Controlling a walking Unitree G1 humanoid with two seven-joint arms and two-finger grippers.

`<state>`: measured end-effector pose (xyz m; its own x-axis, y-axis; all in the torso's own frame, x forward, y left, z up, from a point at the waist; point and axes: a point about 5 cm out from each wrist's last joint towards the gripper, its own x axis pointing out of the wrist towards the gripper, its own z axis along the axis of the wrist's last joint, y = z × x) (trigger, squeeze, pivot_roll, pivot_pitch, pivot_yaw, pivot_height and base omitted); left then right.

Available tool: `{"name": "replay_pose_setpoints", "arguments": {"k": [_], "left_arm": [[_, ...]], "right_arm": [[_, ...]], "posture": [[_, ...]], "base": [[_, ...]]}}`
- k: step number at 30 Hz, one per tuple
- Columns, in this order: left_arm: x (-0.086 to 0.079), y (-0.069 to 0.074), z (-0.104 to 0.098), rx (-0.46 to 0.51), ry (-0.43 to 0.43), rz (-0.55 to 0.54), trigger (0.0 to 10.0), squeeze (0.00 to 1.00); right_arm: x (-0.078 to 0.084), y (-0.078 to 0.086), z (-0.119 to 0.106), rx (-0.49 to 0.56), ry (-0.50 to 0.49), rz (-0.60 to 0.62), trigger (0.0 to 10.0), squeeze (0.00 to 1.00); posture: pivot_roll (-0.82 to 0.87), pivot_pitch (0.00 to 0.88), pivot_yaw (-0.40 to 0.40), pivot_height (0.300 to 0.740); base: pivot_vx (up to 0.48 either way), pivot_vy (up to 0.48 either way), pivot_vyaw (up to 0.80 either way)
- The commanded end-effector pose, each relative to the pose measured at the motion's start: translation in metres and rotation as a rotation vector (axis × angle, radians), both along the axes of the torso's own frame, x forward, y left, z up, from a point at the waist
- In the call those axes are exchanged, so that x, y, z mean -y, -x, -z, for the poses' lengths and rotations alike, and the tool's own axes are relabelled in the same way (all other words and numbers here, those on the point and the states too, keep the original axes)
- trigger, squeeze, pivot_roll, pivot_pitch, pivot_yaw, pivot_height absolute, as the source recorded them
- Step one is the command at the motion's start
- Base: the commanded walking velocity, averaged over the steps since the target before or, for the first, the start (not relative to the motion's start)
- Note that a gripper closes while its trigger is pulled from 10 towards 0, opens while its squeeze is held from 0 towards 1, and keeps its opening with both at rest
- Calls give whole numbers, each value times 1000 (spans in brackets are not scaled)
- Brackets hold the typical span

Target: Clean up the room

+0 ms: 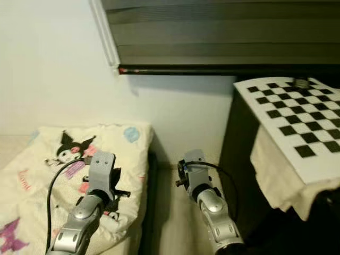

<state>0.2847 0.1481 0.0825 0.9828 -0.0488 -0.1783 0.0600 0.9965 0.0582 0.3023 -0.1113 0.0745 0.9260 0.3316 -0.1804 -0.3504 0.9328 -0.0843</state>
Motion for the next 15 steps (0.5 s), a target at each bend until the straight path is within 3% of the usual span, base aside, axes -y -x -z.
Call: {"name": "replay_pose_setpoints", "arguments": {"k": [1, 15], "left_arm": [[-1, 2, 2, -3, -6, -4, 10000, 0], [6, 2, -1, 13, 15, 48, 10000, 0]], "right_arm": [[0, 0, 2, -16, -11, -1, 10000, 0], [0, 1, 2, -18, -15, 8, 10000, 0]], "posture": [[-51, 111, 23, 740], [-53, 111, 30, 740]], "base": [[0, 0, 800], [0, 0, 800]]}}
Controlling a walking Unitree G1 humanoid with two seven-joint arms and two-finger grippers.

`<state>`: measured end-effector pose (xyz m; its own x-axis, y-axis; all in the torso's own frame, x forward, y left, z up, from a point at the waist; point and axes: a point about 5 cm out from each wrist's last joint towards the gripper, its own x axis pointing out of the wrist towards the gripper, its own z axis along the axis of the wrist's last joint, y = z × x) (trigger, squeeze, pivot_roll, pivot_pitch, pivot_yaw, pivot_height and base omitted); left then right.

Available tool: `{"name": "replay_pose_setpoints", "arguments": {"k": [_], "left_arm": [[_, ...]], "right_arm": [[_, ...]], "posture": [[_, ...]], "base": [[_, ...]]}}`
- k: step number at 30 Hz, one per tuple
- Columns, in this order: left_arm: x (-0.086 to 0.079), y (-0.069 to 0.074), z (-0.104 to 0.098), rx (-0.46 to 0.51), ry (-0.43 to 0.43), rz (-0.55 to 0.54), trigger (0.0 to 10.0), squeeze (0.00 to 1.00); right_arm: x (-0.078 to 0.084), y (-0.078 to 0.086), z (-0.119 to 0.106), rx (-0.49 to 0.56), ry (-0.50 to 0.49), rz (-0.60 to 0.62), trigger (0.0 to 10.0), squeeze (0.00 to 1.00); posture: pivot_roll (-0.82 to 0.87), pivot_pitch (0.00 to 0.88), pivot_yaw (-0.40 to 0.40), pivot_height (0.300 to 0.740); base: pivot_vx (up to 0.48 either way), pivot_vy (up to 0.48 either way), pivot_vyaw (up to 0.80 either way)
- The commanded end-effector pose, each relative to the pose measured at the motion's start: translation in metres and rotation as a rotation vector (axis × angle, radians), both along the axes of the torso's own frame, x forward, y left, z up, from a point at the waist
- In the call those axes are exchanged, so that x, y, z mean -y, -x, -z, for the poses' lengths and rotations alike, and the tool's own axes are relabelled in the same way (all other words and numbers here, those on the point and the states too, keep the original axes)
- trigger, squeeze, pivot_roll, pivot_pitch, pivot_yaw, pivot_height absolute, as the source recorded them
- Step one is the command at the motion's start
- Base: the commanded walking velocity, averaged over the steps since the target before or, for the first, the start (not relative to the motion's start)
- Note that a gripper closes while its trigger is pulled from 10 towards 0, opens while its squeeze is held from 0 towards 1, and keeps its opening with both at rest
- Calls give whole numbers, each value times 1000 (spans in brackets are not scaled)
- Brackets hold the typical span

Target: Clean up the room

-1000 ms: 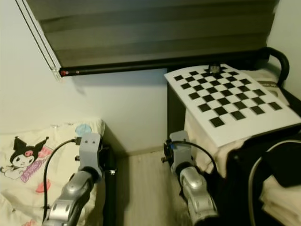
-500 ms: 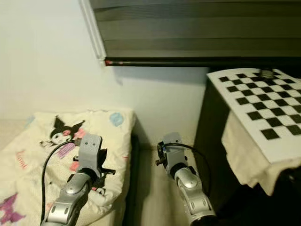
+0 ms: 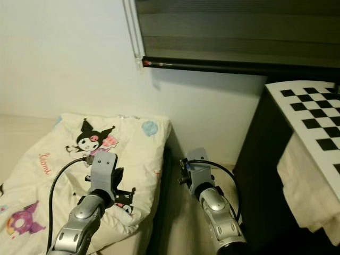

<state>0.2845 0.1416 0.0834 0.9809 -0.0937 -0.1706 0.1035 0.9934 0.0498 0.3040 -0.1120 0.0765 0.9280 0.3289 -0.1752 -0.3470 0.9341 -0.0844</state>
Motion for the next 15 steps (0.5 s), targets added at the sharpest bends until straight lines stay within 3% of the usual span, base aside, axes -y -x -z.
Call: {"name": "replay_pose_setpoints", "arguments": {"k": [1, 6, 10, 15], "left_arm": [[0, 2, 0, 5, 6, 4, 10000, 0], [1, 2, 0, 7, 4, 7, 10000, 0], [2, 2, -1, 10, -1, 10, 10000, 0], [4, 2, -2, 8, 0, 21, 10000, 0]], "right_arm": [[0, 2, 4, -23, -13, 5, 10000, 0], [1, 2, 4, -17, -10, 7, 10000, 0], [3, 1, 3, -12, -28, 34, 10000, 0], [3, 2, 4, -16, -34, 36, 10000, 0]], "posture": [[-53, 111, 30, 740], [-53, 111, 30, 740], [-54, 111, 35, 740], [-54, 112, 36, 740]], "base": [[0, 0, 800], [0, 0, 800], [0, 0, 0], [0, -454, 0]]}}
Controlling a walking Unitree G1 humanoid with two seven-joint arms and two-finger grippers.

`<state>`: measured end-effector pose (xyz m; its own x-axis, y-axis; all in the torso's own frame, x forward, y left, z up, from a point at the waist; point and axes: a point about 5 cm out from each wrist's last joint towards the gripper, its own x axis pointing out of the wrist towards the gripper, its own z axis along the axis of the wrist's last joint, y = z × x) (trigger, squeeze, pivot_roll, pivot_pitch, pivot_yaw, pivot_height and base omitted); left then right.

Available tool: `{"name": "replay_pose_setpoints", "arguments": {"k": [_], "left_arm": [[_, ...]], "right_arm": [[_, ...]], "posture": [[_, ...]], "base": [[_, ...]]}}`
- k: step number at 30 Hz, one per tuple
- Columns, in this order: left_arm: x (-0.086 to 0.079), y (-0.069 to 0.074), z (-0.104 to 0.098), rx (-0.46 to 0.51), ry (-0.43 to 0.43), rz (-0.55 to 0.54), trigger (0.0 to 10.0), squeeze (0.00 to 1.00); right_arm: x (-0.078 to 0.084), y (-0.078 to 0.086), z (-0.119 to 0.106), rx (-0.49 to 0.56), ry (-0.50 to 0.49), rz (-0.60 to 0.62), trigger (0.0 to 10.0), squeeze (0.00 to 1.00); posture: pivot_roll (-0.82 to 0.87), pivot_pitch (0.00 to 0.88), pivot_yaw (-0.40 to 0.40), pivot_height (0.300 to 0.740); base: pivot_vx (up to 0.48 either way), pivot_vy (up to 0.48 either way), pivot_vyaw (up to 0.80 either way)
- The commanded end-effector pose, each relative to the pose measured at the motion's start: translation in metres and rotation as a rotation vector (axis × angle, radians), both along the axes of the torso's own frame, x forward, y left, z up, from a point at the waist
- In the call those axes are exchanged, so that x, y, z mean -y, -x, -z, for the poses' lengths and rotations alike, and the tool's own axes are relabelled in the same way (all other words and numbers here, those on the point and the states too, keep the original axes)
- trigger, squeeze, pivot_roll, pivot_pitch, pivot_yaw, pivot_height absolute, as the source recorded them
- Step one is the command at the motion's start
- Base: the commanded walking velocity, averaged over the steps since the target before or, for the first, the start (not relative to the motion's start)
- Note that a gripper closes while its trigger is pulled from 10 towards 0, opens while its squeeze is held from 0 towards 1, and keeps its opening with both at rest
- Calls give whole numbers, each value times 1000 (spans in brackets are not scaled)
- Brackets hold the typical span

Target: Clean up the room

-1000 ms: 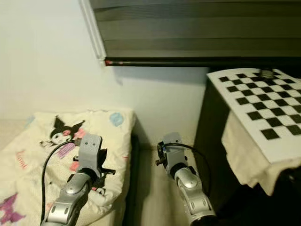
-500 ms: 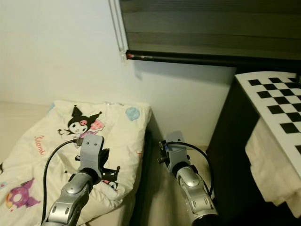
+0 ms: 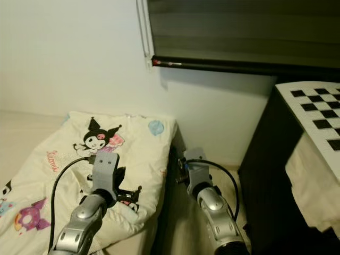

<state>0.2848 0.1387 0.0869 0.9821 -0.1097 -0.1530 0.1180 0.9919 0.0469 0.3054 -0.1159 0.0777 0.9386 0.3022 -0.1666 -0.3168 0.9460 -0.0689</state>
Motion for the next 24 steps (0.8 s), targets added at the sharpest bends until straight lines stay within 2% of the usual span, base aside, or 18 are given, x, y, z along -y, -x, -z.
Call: {"name": "replay_pose_setpoints", "arguments": {"k": [1, 8, 12, 24], "left_arm": [[1, 3, 2, -9, -5, 5, 10000, 0], [0, 2, 2, -13, -3, 2, 10000, 0], [-3, 2, 5, -35, 4, -26, 10000, 0], [-4, 2, 6, -34, -7, -21, 10000, 0]], "right_arm": [[-1, 3, 5, -19, -17, 4, 10000, 0], [-1, 3, 5, -22, -20, 5, 10000, 0], [-2, 4, 6, -26, -18, 2, 10000, 0], [-2, 4, 7, -34, -16, -6, 10000, 0]], "posture": [[-54, 112, 36, 740], [-54, 112, 36, 740], [-54, 111, 36, 740], [-59, 104, 35, 740]], "base": [[0, -480, 0], [0, -480, 0], [0, 0, 0], [0, 0, 0]]}}
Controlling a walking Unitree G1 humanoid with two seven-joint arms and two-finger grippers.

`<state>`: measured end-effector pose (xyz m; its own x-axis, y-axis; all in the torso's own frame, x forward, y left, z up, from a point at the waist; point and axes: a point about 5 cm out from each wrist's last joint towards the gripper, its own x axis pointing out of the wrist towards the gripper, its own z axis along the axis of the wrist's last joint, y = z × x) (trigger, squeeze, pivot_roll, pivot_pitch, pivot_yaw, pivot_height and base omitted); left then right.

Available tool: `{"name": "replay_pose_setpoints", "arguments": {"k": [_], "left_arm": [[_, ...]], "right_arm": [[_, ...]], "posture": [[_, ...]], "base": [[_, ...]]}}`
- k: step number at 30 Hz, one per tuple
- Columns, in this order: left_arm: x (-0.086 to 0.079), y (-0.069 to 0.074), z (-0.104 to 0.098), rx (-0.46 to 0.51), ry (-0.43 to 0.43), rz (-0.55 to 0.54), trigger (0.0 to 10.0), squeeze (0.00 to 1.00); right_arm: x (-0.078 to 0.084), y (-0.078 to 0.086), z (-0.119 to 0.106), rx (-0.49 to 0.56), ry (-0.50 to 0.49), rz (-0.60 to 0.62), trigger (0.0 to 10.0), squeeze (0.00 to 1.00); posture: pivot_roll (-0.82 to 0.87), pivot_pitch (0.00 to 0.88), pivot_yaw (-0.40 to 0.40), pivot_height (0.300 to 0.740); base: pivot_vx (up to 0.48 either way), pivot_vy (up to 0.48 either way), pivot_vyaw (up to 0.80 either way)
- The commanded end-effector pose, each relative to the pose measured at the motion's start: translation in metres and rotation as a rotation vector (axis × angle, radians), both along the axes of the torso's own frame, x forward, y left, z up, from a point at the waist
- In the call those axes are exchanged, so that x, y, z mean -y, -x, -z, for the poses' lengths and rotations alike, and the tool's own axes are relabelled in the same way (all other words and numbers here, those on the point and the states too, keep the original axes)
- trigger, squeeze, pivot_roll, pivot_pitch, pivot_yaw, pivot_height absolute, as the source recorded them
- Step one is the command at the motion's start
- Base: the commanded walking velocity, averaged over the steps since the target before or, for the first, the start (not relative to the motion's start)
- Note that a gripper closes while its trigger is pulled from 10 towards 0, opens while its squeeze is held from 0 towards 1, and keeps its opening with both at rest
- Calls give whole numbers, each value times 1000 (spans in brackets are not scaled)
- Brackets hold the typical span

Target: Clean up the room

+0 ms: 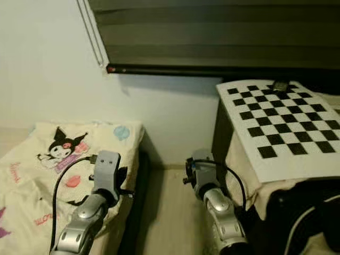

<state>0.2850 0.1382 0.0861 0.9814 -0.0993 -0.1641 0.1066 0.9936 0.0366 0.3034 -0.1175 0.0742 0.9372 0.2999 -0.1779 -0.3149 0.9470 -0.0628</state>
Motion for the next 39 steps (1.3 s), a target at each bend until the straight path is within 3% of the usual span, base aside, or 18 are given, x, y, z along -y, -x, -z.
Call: {"name": "replay_pose_setpoints", "arguments": {"k": [1, 13, 14, 16, 18, 28, 39], "left_arm": [[-5, 2, 5, -21, -15, -9, 10000, 0], [-5, 3, 5, -15, -10, -6, 10000, 0], [-5, 3, 4, -12, -15, -4, 10000, 0], [-5, 3, 5, -14, -21, -7, 10000, 0], [-5, 3, 5, -15, -18, -10, 10000, 0], [-4, 5, 5, -18, -7, 6, 10000, 0], [-6, 10, 15, -53, -50, 19, 10000, 0]], "right_arm": [[-4, 2, 4, -21, -14, -9, 10000, 0], [-4, 2, 4, -21, -16, -11, 10000, 0], [-5, 2, 3, -4, 24, -27, 10000, 0], [-9, 2, 3, 19, 93, -68, 10000, 0], [-11, 3, 3, 20, 103, -78, 10000, 0], [-10, 1, 2, 8, 75, -61, 10000, 0], [-1, -1, 3, 13, 90, -12, 10000, 0]], "posture": [[-59, 104, 35, 740], [-57, 99, 35, 740], [-53, 100, 35, 740], [-52, 102, 34, 740], [-52, 102, 34, 740], [-50, 107, 34, 740], [-50, 105, 33, 740]], "base": [[0, 0, 0], [0, 0, 0], [0, 0, 0], [0, 0, 800], [0, 0, 800], [0, 0, 800], [0, 0, 800]]}}
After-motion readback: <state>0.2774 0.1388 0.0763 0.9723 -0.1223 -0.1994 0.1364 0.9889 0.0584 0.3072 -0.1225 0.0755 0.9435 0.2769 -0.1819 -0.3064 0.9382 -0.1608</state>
